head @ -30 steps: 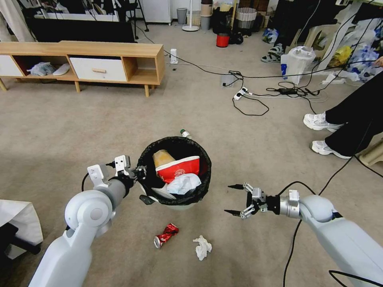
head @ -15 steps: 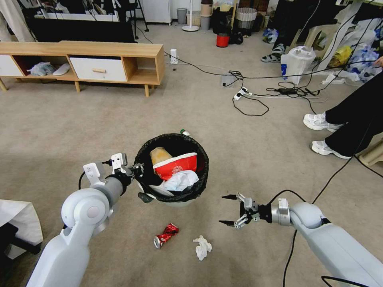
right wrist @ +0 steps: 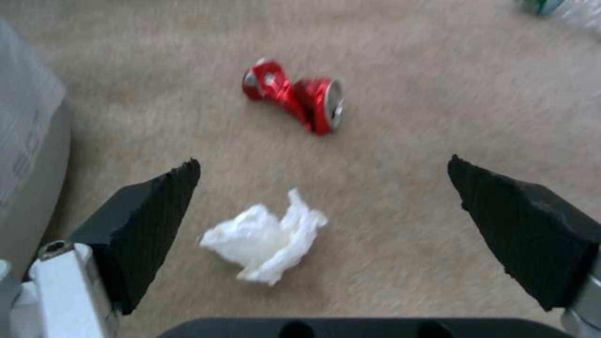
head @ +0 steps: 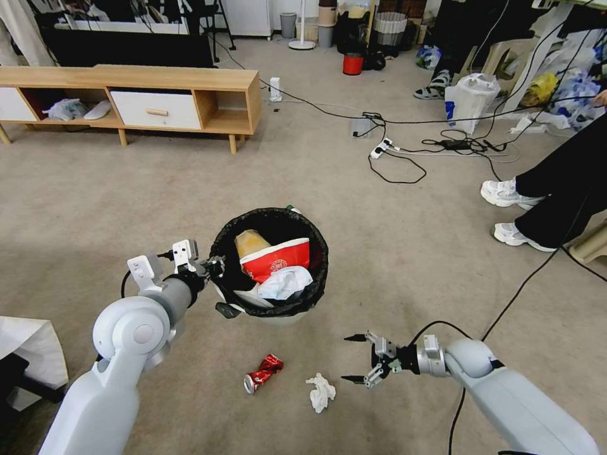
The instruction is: Pick up the trash bin and place the garbage on the floor into it.
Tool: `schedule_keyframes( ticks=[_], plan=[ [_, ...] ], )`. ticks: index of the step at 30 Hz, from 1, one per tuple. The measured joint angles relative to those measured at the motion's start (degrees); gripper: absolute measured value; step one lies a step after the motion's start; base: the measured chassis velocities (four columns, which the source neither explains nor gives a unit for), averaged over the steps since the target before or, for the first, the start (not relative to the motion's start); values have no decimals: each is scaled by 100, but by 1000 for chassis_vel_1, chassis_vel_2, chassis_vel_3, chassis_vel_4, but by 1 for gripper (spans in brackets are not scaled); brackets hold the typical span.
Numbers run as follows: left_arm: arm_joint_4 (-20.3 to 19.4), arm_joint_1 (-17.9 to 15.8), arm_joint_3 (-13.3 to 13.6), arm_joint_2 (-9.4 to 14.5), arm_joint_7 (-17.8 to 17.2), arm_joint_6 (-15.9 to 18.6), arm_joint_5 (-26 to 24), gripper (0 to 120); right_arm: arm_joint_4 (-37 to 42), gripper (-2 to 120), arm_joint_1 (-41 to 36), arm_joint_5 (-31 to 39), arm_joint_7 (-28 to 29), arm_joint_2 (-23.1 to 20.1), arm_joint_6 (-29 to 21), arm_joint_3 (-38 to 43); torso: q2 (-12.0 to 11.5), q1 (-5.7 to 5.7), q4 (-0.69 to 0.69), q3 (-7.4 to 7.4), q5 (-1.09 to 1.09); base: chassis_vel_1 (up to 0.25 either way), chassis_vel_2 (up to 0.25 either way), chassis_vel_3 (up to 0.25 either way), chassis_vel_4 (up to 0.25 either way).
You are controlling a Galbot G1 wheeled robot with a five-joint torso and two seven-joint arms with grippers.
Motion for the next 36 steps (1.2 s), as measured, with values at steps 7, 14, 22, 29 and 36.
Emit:
schedule_keyframes(
  ticks=[7, 14, 22, 29, 36],
  plan=[
    [1, 0, 24, -16, 3, 0, 12, 2, -421, 100, 21, -308, -15, 203, 136, -115, 0, 0, 0, 1, 1, 0, 0, 0, 0],
    [1, 9, 47, -33, 6, 0, 24, 2, -767, 100, 69, -440, -18, 396, 234, -84, 0, 0, 0, 1, 0, 0, 0, 0, 0],
    [13, 19, 89, -48, 9, 0, 42, 2, -1276, 100, 304, -573, -25, 791, 386, -49, 0, 0, 0, 1, -1, 0, 0, 0, 0],
    [40, 21, 113, -47, 11, 1, 52, 2, -1624, 100, 540, -638, -27, 1151, 465, -59, 0, 0, 1, 1, 0, 0, 0, 0, 0],
    [61, 19, 117, -58, 25, 1, 64, 2, -1780, 100, 647, -663, -25, 1351, 470, -166, 0, 0, 0, 1, -1, 0, 0, 0, 0]
  ],
)
